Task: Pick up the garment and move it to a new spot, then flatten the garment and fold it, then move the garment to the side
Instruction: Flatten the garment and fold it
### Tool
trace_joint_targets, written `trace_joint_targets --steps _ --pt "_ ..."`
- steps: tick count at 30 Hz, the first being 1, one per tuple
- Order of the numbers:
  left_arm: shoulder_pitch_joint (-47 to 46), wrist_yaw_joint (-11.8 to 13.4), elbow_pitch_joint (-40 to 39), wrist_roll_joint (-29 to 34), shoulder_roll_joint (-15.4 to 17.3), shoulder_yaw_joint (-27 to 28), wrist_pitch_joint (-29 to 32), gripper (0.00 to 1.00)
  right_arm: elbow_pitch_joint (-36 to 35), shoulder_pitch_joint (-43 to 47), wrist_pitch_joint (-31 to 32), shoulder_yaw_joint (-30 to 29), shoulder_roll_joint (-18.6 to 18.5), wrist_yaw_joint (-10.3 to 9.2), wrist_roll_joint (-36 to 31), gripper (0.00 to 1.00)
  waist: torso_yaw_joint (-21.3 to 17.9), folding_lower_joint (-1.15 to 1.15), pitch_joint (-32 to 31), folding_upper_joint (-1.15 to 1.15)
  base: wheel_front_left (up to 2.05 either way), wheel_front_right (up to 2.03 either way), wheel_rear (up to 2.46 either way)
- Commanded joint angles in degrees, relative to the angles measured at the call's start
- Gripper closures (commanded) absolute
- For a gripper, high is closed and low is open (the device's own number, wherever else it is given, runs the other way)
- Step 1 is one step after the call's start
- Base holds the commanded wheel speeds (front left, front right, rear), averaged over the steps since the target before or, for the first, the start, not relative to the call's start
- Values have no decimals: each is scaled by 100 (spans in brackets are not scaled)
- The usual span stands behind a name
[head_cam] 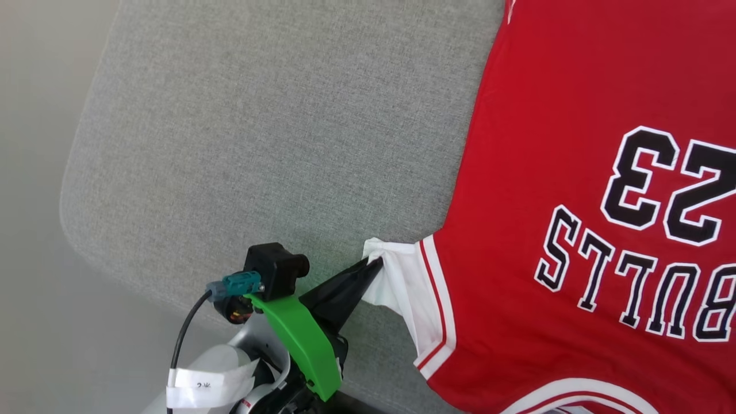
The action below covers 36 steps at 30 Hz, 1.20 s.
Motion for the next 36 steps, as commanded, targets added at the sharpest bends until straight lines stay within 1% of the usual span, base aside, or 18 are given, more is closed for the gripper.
trace_joint_targets --steps 1,6,11,19,22,24,26,30,36 --pt "-44 33 14 -44 40 34 -41 100 194 440 14 -49 114 -4 34 100 -156 0 -221 0 0 0 0" --pt "16 132 54 -170 109 195 -75 100 192 877 -230 -199 415 -4 154 100 -474 0 -623 0 0 0 0" --pt "147 205 96 -234 199 225 -32 100 103 1552 -541 -287 477 -4 236 100 -834 0 -1175 0 0 0 0" --pt "538 388 163 -403 307 307 -53 100 -160 2689 -1098 -291 552 -4 632 100 -1432 0 -1989 0 0 0 0" --pt "686 454 177 -464 333 335 -74 100 -443 3115 -1374 -196 574 -4 728 100 -1609 0 -2217 0 0 0 0" --pt "814 517 181 -499 359 349 -86 100 -691 3434 -1505 -266 747 -4 961 100 -1740 0 -2381 0 0 0 0" --pt "923 567 164 -530 382 361 -97 100 -932 3719 -1563 -267 828 -4 1063 100 -1840 0 -2480 0 0 0 0" --pt "1087 645 133 -592 420 388 -109 100 -1341 4357 -1686 -319 928 -4 1131 100 -1997 0 -2654 0 0 0 0" --pt "1251 708 101 -661 482 417 -116 100 -1742 5127 -1854 -534 1121 -4 1085 100 -2122 0 -2815 0 0 0 0"
